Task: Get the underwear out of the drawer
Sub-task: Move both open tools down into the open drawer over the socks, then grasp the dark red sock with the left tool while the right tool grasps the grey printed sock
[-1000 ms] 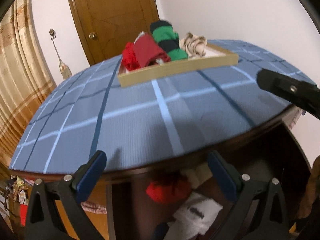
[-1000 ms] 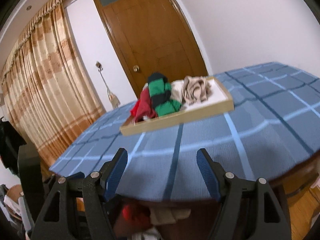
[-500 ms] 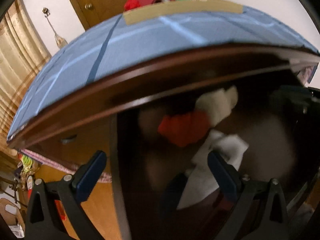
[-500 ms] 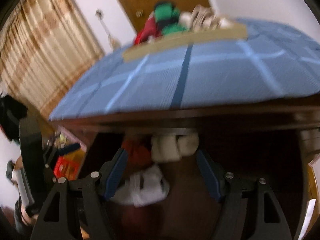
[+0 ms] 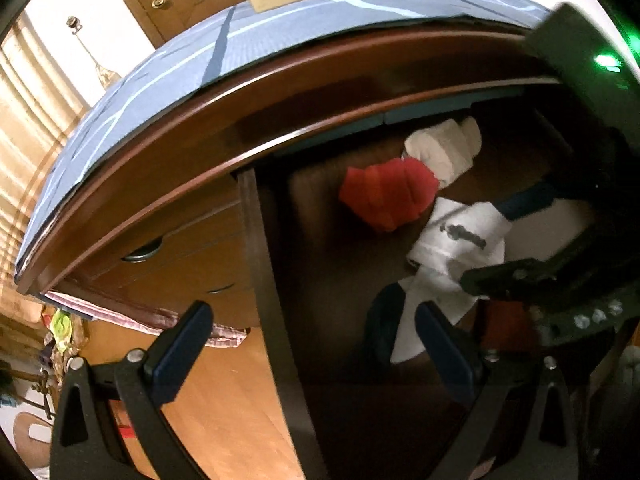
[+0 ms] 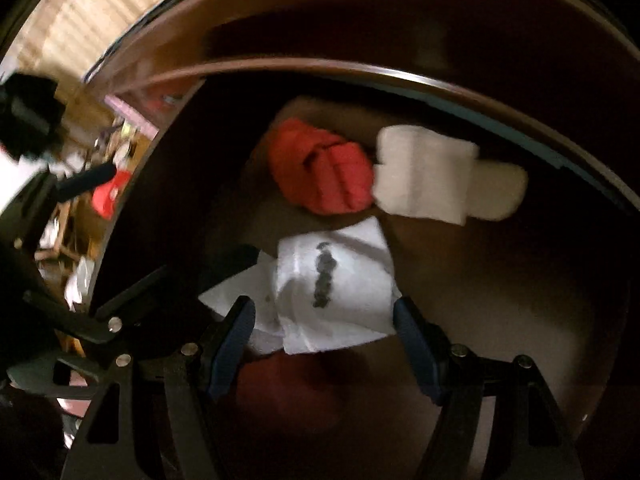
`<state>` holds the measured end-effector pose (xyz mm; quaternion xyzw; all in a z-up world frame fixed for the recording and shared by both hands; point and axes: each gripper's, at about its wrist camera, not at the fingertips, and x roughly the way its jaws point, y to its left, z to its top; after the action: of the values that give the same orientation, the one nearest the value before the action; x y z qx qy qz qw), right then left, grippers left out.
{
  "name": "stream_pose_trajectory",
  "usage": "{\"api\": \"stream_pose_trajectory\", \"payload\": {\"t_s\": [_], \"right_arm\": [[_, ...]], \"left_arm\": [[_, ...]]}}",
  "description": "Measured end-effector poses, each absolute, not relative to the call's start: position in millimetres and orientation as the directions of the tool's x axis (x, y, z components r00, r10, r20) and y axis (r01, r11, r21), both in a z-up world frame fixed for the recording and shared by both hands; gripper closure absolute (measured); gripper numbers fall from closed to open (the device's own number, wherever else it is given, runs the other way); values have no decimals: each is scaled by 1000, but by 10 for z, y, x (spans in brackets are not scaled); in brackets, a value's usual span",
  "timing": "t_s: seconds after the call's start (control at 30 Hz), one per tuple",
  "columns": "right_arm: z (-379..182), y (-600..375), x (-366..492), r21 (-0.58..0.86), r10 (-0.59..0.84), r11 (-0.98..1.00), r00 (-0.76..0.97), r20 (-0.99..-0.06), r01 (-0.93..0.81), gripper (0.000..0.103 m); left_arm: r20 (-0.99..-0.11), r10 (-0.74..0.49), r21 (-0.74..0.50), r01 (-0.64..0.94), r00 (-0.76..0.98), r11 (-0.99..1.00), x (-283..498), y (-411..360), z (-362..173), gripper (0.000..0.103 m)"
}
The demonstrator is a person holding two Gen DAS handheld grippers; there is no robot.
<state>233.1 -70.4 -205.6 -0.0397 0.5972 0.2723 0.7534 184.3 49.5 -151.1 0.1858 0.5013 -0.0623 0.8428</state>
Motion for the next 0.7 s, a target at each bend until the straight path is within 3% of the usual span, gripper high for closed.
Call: {"api": "stream_pose_trajectory", "payload": {"t_s": [0.27,0.37,0.43,0.5,0.7], "right_arm": [[-2339,-499,2475,244,276,833,-10,-961,-497,30],[-2314,-456,2506,213,256,821,8,-967,-530,50],[-2309,-444,2484,197,250,817,25,-968,-543,73],[-2302,-502,2495,214,268,819,24,-963,-533,78],[-2021,-916,2367,280,372,836,114,-921,-472,79]], "left_arm": [[-900,22,174,315,435,933,1801,631,-1513,1],[-907,-8,146,331,422,932,1786,591,-1491,1],[-907,-2,157,342,422,927,1775,535,-1489,1],[-909,-4,160,358,417,920,1778,503,-1490,1],[-926,-9,157,407,378,900,1833,382,-1528,1]]}}
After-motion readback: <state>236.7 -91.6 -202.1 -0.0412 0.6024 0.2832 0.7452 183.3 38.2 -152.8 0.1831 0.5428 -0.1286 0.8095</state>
